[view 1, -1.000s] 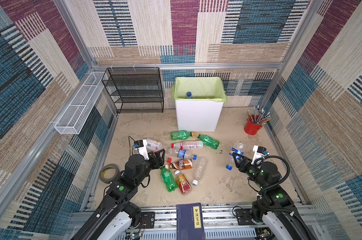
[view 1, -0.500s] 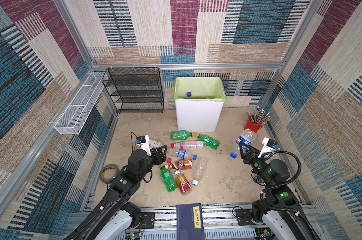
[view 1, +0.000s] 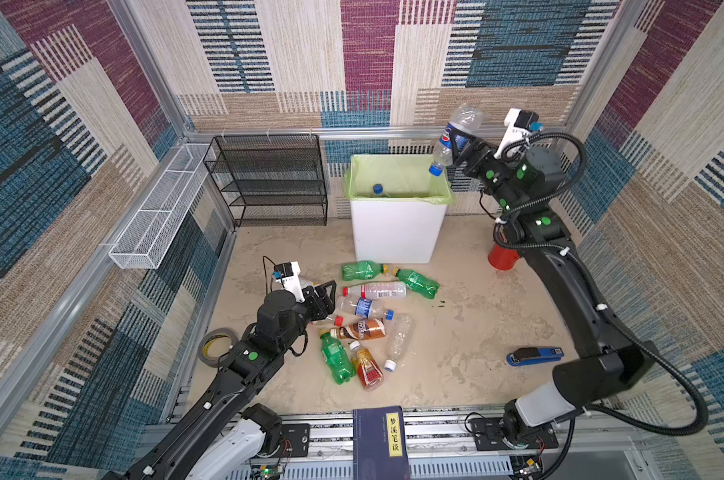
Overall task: Throw the plastic bottles in the bin
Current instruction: 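Open right gripper over the bin to drop the blue-label bottle, then return right gripper to the pile while left lowers onto green yellow-cap bottle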
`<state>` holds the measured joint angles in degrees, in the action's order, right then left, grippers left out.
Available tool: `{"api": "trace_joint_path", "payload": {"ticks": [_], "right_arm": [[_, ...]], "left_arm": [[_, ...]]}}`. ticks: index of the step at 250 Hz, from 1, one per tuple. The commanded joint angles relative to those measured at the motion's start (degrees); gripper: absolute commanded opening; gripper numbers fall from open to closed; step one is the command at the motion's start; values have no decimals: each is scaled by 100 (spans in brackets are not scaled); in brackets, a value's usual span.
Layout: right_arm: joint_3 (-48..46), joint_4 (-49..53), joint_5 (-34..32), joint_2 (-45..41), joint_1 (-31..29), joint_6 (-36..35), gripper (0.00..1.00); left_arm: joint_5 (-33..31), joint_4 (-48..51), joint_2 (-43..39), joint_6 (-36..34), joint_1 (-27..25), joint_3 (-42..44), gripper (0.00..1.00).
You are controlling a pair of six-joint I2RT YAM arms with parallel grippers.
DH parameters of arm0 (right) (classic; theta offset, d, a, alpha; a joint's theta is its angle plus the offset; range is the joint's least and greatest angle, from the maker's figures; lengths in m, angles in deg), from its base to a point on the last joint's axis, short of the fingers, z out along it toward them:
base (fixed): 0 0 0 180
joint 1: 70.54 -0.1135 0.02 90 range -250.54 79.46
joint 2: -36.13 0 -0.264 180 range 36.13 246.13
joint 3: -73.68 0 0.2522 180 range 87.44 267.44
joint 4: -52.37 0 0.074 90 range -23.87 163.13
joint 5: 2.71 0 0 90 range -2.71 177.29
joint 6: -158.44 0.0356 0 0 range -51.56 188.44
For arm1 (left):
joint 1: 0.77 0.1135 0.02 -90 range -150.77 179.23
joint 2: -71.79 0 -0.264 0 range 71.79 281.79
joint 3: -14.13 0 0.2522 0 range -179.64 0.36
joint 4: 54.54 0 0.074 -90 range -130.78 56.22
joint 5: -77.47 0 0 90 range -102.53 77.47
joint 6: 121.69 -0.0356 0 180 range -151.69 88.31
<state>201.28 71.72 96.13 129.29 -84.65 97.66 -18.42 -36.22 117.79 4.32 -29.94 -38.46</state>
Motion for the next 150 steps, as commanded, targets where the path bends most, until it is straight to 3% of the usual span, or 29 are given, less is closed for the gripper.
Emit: {"api": "trace_joint_path", "payload": {"ticks": [1,27,63,99,150], "right_arm": [[1792,440,-378,83,14,-232,91],[1484,296,-663,-356,13,-405,93],[743,931,-879,-991,26,-708,91],[-1654,1186,-846,-2103,31,-422,87],[-4761,1494,-408,-3319,22,655,80]], "left_arm": [[-149,-443,-3,30,-1,-56,75],[-199,-467,-71,-9,4,-14,76],[-195,-436,-200,-116,47,66,77],[-80,-389,-284,-107,150,222,77],[-24,-109,-553,-82,236,410,77]]}}
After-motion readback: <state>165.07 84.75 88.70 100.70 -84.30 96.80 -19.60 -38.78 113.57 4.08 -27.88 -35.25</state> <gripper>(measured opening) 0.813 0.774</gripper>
